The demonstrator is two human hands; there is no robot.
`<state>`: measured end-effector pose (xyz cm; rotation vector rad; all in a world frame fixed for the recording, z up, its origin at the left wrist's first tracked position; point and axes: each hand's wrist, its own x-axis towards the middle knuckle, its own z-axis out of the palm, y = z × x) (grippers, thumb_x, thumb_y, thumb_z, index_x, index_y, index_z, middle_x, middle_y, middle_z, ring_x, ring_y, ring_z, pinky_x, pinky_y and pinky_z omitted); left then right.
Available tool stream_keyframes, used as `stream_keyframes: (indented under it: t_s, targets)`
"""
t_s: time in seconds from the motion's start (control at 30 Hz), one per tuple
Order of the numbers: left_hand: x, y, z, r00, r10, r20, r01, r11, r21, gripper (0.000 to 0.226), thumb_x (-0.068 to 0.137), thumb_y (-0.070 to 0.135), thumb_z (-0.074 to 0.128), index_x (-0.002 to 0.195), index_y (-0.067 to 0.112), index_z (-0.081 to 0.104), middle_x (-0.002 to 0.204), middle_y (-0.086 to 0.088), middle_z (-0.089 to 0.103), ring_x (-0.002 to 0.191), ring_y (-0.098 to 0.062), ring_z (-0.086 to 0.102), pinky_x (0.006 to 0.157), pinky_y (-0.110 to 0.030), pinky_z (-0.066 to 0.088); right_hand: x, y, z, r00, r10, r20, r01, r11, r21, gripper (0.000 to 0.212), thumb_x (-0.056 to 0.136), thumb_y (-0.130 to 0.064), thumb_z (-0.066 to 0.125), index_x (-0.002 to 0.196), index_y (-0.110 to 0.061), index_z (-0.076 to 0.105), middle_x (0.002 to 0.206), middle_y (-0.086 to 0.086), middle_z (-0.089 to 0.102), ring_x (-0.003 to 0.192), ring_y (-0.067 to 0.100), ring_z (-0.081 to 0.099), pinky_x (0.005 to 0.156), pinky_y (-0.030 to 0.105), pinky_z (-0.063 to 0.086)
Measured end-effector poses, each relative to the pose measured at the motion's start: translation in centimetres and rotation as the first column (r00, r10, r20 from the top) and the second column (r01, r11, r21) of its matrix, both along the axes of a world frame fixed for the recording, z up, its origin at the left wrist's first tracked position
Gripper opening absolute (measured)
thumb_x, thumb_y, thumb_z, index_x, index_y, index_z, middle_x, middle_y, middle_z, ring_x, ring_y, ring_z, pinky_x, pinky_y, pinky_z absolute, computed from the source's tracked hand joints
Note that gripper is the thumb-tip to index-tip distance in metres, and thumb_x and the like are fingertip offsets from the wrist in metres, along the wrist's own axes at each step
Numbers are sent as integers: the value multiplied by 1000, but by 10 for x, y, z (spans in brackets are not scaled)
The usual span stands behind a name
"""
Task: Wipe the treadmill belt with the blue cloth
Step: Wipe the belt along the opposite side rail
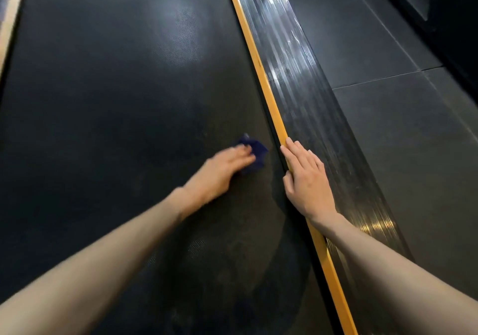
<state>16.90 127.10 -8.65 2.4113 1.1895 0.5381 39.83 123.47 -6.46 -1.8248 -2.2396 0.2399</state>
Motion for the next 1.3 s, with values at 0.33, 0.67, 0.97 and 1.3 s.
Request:
stream_keyframes:
  t_s: [0.33,0.67,0.97,1.3]
  targets:
    - [-16,-6,1,899,-415,-140,417,909,-14,57,80,1,36,136,9,45,142,-12,43,135,-25,34,114,-31,17,1,0,-1,1000,26,-4,-26,1000,6,51,92,-15,47,142,-16,39,152,0,31,141,12,24,117,34,13]
    - [28,-64,-2,992,-123,-8,123,992,3,62,74,-12,58,133,6,48,139,-15,46,131,-29,41,112,-37,26,2,1,1,999,41,28,-41,999,-4,54,91,-13,48,144,-15,36,153,1,28,142,15,22,117,34,12]
    - [11,-110,-4,899,-382,-214,395,919,21,68,75,-1,45,140,15,38,146,-4,39,138,-18,28,113,-32,18,3,-2,17,993,29,-116,-44,991,-130,70,90,-12,54,150,-15,18,158,1,13,145,13,7,115,27,-1]
    - [32,-85,12,910,406,-86,-411,910,-54,75,80,-11,55,144,17,27,153,-5,24,142,-16,18,118,-35,15,23,-61,3,979,-197,-58,195,980,-30,55,96,-34,46,145,-14,31,152,4,29,142,17,22,115,32,11]
